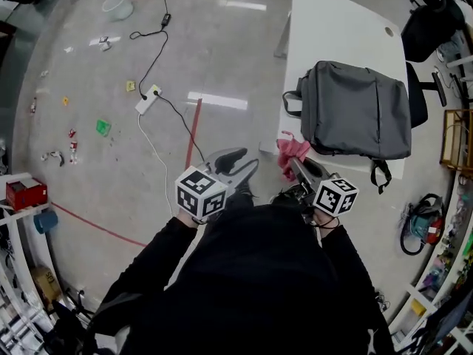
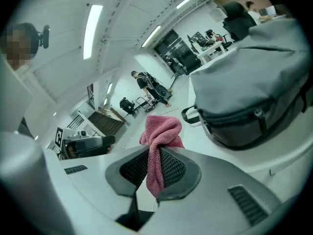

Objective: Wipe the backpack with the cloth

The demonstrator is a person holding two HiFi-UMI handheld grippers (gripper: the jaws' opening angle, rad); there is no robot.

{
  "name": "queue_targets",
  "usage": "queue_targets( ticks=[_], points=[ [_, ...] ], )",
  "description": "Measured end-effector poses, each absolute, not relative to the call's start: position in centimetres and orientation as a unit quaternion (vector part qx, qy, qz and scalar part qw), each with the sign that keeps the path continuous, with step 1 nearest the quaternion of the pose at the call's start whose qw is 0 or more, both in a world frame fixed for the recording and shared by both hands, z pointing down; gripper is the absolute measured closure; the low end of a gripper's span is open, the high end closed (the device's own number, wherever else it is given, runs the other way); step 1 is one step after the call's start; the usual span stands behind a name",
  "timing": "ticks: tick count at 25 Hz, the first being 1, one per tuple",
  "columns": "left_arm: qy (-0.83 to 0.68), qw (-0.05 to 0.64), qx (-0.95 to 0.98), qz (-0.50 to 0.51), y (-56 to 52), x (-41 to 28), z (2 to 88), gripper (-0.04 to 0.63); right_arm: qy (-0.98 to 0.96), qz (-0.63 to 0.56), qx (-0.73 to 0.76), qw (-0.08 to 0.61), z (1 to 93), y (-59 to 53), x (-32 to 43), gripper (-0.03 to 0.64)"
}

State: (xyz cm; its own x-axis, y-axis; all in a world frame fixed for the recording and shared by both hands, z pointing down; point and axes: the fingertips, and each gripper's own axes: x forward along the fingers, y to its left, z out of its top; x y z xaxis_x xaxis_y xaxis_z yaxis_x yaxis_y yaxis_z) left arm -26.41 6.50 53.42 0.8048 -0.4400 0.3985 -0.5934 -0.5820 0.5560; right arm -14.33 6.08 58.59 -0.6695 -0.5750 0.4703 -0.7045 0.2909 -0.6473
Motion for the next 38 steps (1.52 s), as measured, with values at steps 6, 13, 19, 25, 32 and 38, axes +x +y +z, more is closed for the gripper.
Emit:
queue_targets(
  ticks=[6,13,19,25,32,38],
  points=[
    [-0.256,0.312,0.909,0.101,6.7,-24.3,52.5,0.373,-0.833,0.421,0.355,0.053,54.2,5.5,-16.9,0.565],
    [-0.209,0.244,0.935,0.147,7.7,-20.6,52.7,0.276,-0.862,0.448,0.234,-0.022,50.6,6.1,-18.0,0.565],
    [-0.177,0.213,0.947,0.161,9.3,-13.7,50.5,0.299,-0.889,0.432,0.144,-0.034,46.6,8.0,-14.9,0.563],
    [-0.183,0.201,0.949,0.162,10.3,-7.5,48.2,0.469,-0.9,0.416,0.114,-0.056,43.9,9.6,-9.4,0.563],
    [-0.246,0.195,0.92,0.234,9.3,-3.4,50.7,0.509,-0.907,0.402,0.11,-0.062,44.7,10.1,-3.6,0.45],
    [-0.286,0.184,0.887,0.312,9.4,-2.8,53.5,0.511,-0.916,0.382,0.123,-0.021,48.0,12.1,2.9,0.423]
  ],
)
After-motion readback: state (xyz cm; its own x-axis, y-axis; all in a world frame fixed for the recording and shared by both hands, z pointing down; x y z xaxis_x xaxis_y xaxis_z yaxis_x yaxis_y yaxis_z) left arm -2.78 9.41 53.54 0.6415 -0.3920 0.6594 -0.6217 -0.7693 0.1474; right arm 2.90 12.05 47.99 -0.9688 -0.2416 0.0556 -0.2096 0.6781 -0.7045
